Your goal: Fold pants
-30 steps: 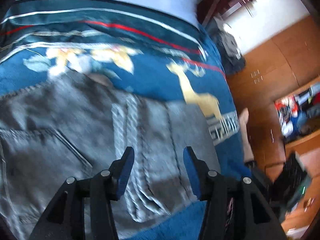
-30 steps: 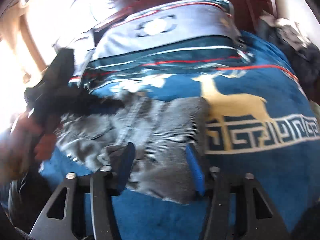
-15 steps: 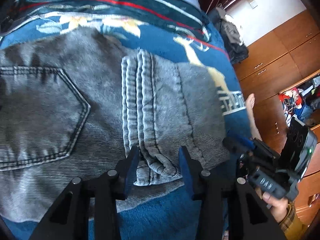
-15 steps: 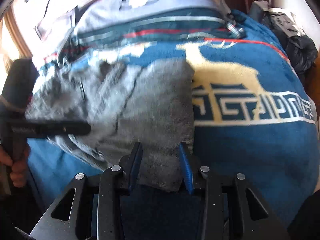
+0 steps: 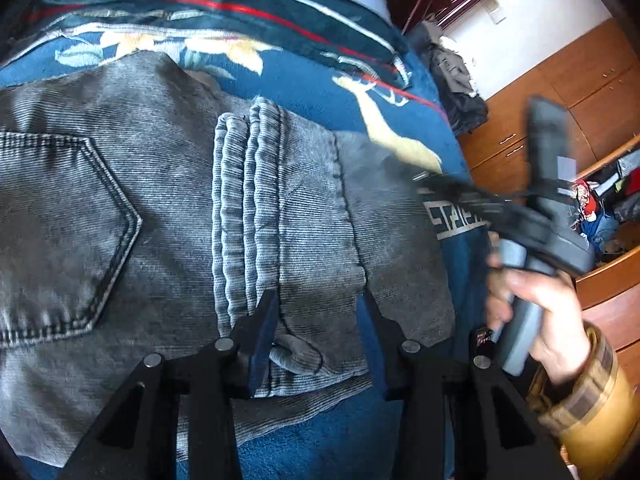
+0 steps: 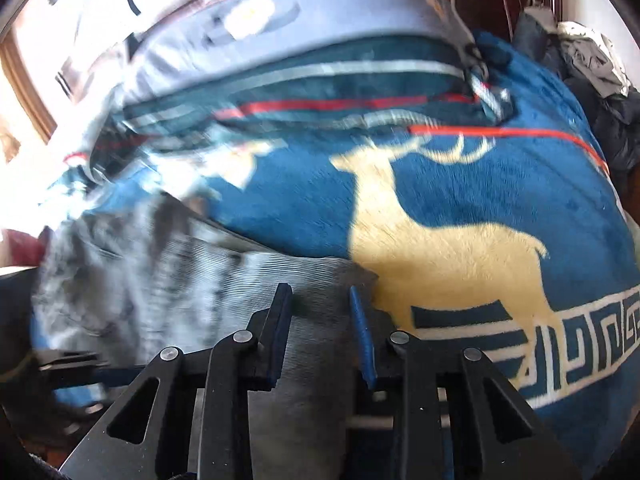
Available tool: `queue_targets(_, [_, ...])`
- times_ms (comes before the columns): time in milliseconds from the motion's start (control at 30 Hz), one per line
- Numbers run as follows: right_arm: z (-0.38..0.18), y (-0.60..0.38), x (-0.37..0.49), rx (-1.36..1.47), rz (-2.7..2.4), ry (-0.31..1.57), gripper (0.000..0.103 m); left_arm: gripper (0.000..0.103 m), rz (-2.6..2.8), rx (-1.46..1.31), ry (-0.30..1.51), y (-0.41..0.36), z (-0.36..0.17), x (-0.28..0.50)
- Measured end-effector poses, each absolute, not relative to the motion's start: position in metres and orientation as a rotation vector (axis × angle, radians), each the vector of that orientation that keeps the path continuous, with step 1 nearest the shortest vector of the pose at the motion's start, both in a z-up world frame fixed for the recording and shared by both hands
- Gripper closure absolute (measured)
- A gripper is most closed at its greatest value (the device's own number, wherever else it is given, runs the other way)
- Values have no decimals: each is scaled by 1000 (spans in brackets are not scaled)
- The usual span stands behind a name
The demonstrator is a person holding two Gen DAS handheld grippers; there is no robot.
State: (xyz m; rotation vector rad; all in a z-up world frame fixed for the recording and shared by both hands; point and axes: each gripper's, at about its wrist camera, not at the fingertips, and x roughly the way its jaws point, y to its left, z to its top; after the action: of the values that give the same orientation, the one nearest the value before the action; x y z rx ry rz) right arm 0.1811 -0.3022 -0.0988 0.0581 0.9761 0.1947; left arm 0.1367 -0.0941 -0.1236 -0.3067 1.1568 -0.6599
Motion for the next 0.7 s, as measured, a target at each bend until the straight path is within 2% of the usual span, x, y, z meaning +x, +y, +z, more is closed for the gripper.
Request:
queue_targets(67, [-114, -301, 187, 8, 171, 1025, 74, 60, -662, -305, 1154, -93, -122, 135])
queue_targets(200, [-99, -301, 176, -4, 185, 995, 73, 60, -644, -322, 1161, -85, -115, 134])
queue_targets(367, [-71, -307, 125, 98, 265, 941, 72, 59, -647, -309, 1142, -75, -109, 123])
queue_targets(533, [-89, -283, 77, 140, 287, 965, 72, 59, -622, -298, 1152, -75, -119, 120])
queue_targets(600, [-110, -264, 74, 54, 257, 1012, 70, 59, -616, -265, 1153, -79, -120, 121])
queue_targets(700, [-122, -243, 67, -123, 243, 949, 68, 59, -604, -228, 1141, -82, -119, 118])
